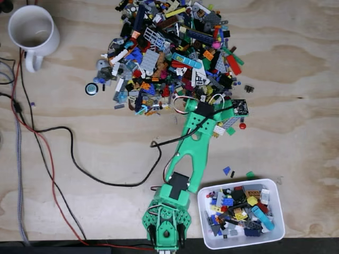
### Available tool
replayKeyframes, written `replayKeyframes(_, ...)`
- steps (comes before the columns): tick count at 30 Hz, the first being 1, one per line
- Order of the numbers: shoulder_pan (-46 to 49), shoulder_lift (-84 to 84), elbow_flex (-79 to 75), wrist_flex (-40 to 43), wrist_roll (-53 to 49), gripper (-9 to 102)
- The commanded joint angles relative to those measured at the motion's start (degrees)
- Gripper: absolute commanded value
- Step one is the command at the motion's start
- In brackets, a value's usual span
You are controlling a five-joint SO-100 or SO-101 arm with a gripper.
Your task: Find the closest Lego and put it in the bin.
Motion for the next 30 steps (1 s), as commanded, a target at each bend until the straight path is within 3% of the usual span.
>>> replayKeyframes(1, 4.3, 11.4, -5.1, 4.0, -1.6, 10)
replayKeyframes(10, 15.9, 27.6, -0.8, 13.2, -5.9, 10)
replayKeyframes(16, 30.7, 37.8, 6.2, 15.3, -14.2, 10)
replayKeyframes(25, 55.9, 45.4, 19.4, 11.7, -31.6, 10)
replayKeyframes(30, 60.8, 46.4, 26.1, 5.1, -35.7, 13)
